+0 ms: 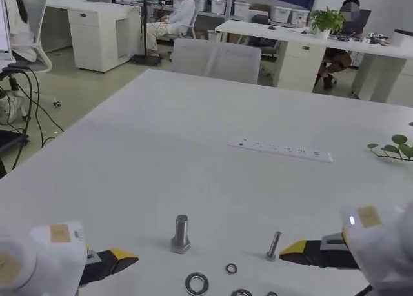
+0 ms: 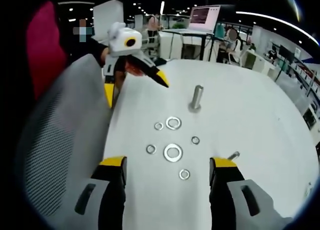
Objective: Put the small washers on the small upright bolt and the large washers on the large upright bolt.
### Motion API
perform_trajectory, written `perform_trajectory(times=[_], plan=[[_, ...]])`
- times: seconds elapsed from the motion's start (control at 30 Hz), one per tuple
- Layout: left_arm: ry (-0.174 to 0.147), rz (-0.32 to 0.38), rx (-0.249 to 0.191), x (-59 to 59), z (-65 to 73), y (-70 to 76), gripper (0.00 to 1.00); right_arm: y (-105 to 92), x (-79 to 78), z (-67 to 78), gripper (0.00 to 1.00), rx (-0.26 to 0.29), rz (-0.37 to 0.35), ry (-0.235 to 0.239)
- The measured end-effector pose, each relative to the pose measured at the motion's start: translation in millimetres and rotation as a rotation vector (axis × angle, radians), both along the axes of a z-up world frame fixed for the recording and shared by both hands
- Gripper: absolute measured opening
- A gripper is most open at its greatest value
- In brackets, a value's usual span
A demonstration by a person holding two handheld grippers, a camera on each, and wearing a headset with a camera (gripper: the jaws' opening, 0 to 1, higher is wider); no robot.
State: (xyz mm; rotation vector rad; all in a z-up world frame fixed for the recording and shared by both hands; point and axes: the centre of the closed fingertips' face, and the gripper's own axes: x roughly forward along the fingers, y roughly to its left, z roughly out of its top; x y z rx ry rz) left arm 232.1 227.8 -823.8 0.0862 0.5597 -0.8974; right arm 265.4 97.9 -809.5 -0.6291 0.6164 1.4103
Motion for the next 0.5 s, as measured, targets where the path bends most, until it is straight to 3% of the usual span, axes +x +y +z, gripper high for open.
perform_trajectory(times=[0.5], plan=[[-0.006,0.009,-0.012,-1.0,1.4,-2.5,0.93,8.1,4.2,-8.4,0.55,-0.088,0.069,-0.024]])
